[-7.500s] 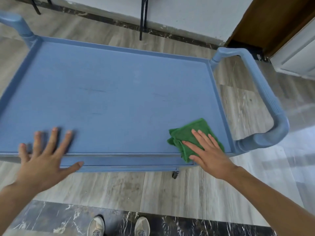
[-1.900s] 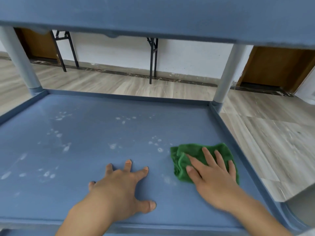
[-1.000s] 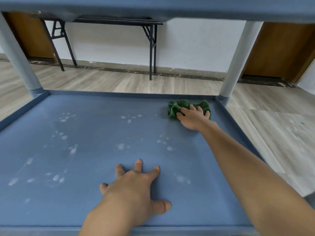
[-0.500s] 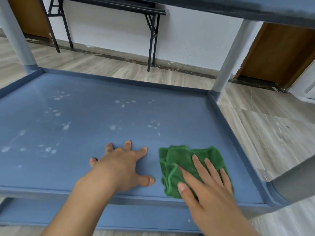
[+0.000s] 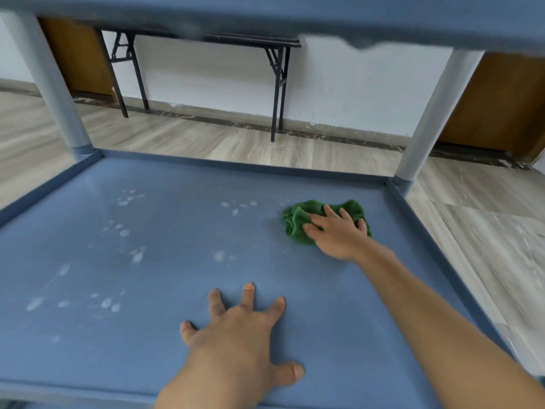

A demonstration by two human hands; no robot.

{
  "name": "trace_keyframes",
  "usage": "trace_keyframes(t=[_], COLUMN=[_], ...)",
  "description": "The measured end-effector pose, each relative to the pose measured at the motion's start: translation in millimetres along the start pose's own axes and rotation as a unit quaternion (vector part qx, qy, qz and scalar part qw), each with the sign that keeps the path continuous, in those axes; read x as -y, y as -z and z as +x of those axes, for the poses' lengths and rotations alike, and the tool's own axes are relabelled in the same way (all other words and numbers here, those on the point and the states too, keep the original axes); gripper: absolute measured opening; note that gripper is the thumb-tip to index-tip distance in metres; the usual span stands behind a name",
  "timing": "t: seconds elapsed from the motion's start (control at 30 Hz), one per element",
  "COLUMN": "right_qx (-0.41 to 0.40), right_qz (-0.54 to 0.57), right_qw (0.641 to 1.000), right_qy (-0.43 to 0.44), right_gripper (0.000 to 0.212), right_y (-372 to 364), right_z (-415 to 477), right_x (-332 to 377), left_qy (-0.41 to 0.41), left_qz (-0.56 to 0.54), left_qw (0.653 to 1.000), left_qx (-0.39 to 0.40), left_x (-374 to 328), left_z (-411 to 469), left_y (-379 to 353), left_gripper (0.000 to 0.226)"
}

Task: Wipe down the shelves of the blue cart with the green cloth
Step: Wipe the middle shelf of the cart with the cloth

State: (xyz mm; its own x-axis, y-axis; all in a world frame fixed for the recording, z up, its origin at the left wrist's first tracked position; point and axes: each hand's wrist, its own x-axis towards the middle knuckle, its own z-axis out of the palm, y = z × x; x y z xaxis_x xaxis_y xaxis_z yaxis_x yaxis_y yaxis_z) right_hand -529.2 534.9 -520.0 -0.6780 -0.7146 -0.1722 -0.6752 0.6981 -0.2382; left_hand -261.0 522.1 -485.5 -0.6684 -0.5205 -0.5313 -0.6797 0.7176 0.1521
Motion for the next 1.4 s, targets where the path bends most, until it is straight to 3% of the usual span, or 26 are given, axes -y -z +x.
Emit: trace_keyframes(t=[0.17, 0.37, 0.43, 0.5, 0.57, 0.7, 0.97, 1.13, 1.3, 1.4], right_qx=[-0.014, -0.037, -0.040, -0.044, -0.039, -0.021, -0.063, -0.067, -0.060, -0.072], right_qz=[0.011, 0.041, 0.035, 0.016, 0.005, 0.009, 0.000, -0.006, -0.014, -0.029], right_qw=[1.000, 0.997, 0.997, 0.998, 0.999, 1.000, 0.997, 0.996, 0.997, 0.996], right_qy=[-0.023, -0.062, -0.058, -0.046, -0.038, -0.017, 0.043, 0.065, 0.057, 0.050], right_gripper=[0.054, 0.055, 0.055, 0.055, 0.054, 0.055, 0.050, 0.051, 0.052, 0.052], right_y=[20.0, 20.1, 16.2, 11.3, 5.8, -7.0, -44.3, -54.8, -55.9, -56.7], right_z=[76.9, 114.8, 113.2, 104.8, 89.5, 31.1, -144.0, -223.0, -254.6, -249.7], right_x=[21.7, 27.6, 28.3, 27.4, 24.6, 23.8, 20.9, 14.6, 16.0, 14.1], left_qy=[-0.002, 0.013, 0.005, -0.004, -0.009, -0.023, -0.041, -0.031, -0.077, -0.108], left_qz=[-0.002, 0.006, -0.004, -0.021, -0.023, -0.015, -0.004, -0.009, 0.020, -0.008], left_qw=[1.000, 1.000, 1.000, 1.000, 1.000, 0.999, 0.996, 0.996, 0.996, 0.992], left_qx=[0.007, 0.006, 0.005, 0.006, -0.004, -0.029, -0.079, -0.083, -0.050, -0.069], left_x=[2.5, -1.1, 0.8, 3.2, 2.6, 4.2, 7.6, 4.8, 13.9, 42.2], left_z=[1.8, 8.5, 8.8, 9.0, 6.5, 1.5, -5.1, -9.1, -17.8, -21.7], left_y=[2.4, 4.1, 3.4, 2.0, 0.0, -2.1, -5.9, -1.5, 13.6, 15.8], left_gripper=[0.100, 0.064, 0.068, 0.086, 0.098, 0.097, 0.096, 0.108, 0.108, 0.103])
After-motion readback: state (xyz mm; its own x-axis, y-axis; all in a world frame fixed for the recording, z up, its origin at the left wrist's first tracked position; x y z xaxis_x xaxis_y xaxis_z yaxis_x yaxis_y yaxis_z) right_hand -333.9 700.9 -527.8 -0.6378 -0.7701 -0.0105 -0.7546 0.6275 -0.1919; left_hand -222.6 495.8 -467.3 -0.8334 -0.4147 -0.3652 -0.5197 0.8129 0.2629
